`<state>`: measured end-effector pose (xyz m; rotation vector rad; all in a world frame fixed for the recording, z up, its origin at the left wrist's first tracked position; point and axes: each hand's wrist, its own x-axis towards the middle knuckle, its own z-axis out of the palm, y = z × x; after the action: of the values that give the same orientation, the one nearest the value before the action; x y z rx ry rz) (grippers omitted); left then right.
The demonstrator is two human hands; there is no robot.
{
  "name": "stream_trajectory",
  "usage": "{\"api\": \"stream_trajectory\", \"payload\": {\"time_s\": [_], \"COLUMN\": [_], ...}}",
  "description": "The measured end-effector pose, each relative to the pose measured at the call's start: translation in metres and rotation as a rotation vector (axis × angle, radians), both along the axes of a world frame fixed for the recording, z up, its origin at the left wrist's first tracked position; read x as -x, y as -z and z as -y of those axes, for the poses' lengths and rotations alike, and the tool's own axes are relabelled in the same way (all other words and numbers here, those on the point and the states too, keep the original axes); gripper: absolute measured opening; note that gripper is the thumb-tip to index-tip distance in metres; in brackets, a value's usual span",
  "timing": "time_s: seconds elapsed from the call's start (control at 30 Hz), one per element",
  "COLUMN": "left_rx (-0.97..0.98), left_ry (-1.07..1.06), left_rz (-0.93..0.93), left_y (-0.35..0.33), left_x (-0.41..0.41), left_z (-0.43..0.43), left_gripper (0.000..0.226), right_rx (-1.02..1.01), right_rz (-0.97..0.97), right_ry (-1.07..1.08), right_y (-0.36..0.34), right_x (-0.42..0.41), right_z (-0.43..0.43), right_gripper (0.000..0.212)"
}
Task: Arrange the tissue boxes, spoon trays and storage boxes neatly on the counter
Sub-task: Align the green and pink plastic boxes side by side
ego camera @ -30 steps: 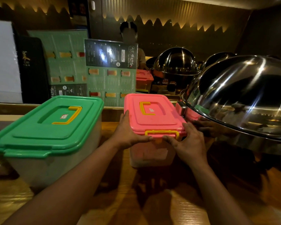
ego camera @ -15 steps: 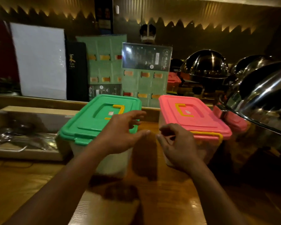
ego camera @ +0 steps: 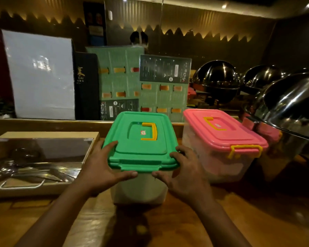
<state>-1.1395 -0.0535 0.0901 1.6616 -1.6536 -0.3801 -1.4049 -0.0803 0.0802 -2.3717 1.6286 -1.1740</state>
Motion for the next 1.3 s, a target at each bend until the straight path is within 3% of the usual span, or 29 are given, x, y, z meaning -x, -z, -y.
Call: {"api": "stream_trajectory", "payload": {"time_s": [0.17,0.27,0.77,1.3], "left_rx": [0.063,0.075,0.120,0.087], "left_ry": [-0.013,-0.012,-0.018,-0.043], "left_rz": [0.019,-0.007,0.039,0.021], "left_y": [0.006,0.008,0.004,0.006], "left_x": [0.008,0.019,0.084,0.100], "left_z": [0.010,0.017,0.055,0.073], "left_gripper": [0.133,0.139,0.142,0.142], "right_rx": [-0.047,-0.062,-0.089,-0.067], "right_rz": [-0.009,-0.033,-0.320,-0.235], "right_ry": [0.045,0.062,0.220,0.164], "right_y": [-0.002,-0.005,-0.015,-0.006], "right_x": [0.006,0.015,0.069,0.084], "right_z": [0.000,0.004,0.046,0.072], "right_gripper": [0.088,0.090,0.087,0.086]}}
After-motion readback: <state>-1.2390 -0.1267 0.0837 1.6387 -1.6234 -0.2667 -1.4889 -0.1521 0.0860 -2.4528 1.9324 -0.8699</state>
